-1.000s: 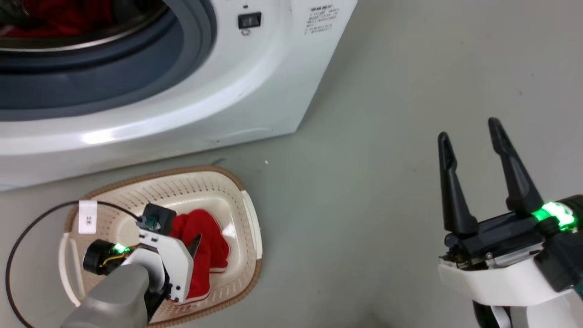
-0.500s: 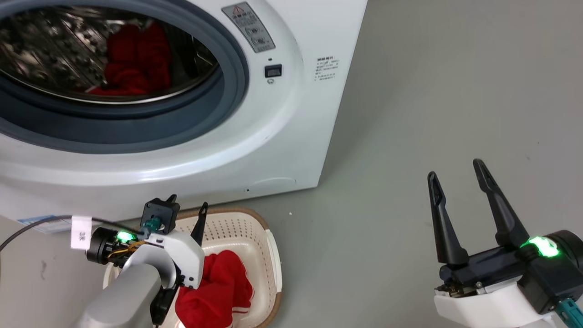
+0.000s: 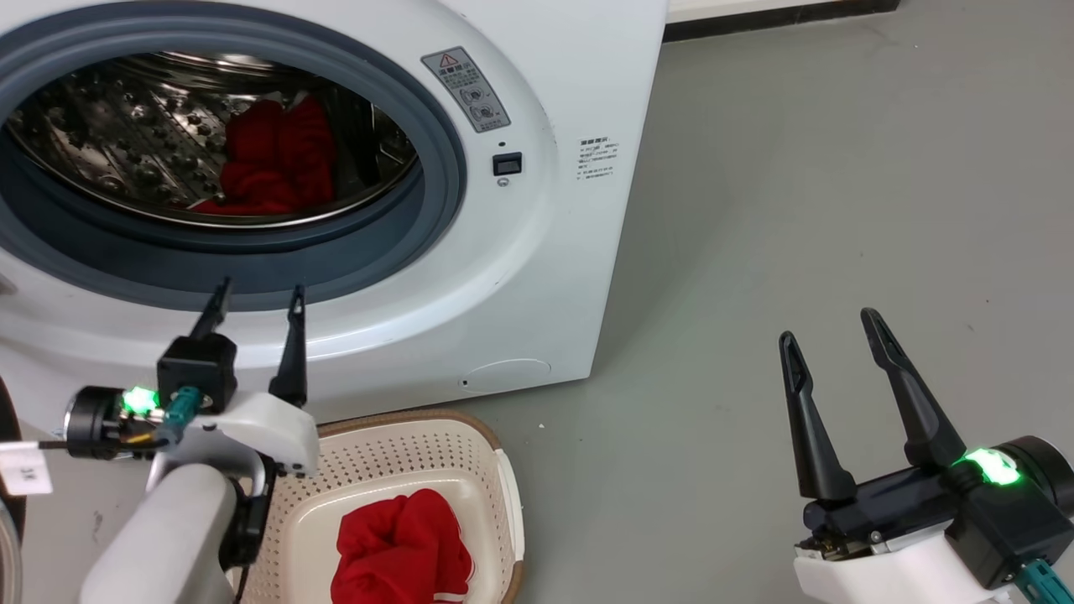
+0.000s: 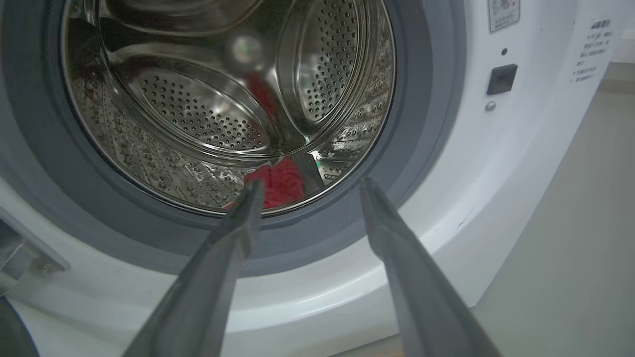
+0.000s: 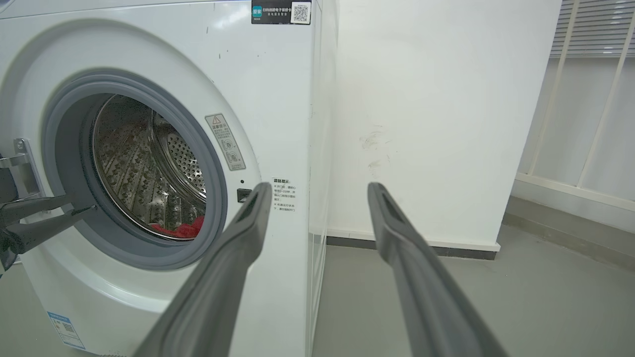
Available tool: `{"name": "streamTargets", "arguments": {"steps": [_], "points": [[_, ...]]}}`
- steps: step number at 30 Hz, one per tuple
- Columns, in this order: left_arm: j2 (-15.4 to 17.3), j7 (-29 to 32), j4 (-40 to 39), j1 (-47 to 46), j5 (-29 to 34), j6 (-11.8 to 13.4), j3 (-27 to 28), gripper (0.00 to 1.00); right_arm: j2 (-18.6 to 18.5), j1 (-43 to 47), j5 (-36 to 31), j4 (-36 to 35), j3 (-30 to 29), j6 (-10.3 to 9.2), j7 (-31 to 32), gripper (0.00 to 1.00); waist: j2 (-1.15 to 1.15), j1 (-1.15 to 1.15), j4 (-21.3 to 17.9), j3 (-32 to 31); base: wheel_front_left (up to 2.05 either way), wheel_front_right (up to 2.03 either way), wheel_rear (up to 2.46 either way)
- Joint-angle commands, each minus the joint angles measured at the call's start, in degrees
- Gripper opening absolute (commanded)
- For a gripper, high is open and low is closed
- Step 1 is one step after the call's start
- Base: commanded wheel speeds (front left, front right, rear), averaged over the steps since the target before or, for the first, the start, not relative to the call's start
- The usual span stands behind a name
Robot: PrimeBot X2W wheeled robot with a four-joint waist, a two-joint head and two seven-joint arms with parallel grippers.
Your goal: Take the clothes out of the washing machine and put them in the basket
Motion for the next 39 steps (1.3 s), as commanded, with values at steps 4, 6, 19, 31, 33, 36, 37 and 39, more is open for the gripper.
{"name": "streamTargets", "arguments": {"steps": [4,6,19,31,33,36,37,39], "points": [[0.58,-0.15,1.16,-3.37,1.73,-1.88,3.05,1.00,0.02,-0.82,0.73,-0.66,0.26,-0.02,-0.12,1.00,0.00,0.01,-1.24,1.94,0.00,0.00,0.00],[0.92,-0.15,2.63,-5.45,1.80,-2.82,3.88,1.00,0.02,-1.62,0.92,-1.04,0.27,-0.02,-0.12,1.00,0.00,0.01,-1.71,3.15,0.00,0.00,0.00],[8.22,14.63,15.43,-29.09,1.50,-12.19,3.56,1.00,0.03,-8.87,4.71,-4.80,1.35,-0.02,-0.12,1.00,0.00,0.01,-5.67,15.97,0.00,0.00,0.00],[13.28,32.53,22.87,-48.80,0.99,-17.74,2.55,1.00,0.04,-13.65,8.98,-8.26,1.81,-0.02,-0.12,1.00,0.00,0.01,-9.57,27.57,0.00,0.00,0.00],[14.16,35.93,23.61,-51.77,1.08,-18.45,2.01,1.00,0.04,-13.99,9.30,-8.61,1.61,-0.02,-0.12,1.00,0.00,0.01,-10.01,29.03,0.00,0.00,0.00],[14.75,40.88,24.65,-56.21,0.61,-19.20,1.34,1.00,0.04,-14.95,9.84,-9.23,1.31,-0.02,-0.12,1.00,0.00,0.01,-10.53,31.08,0.00,0.00,0.00],[14.72,42.68,25.08,-57.58,0.54,-19.48,1.03,1.00,0.04,-15.04,10.06,-9.44,1.23,-0.02,-0.12,1.00,0.00,0.01,-10.64,31.71,0.00,0.00,0.00],[14.81,46.25,26.14,-60.79,0.32,-19.76,0.27,1.00,0.04,-15.40,10.29,-9.72,1.24,-0.02,-0.12,1.00,0.00,0.01,-10.97,32.92,0.00,0.00,0.00]]}}
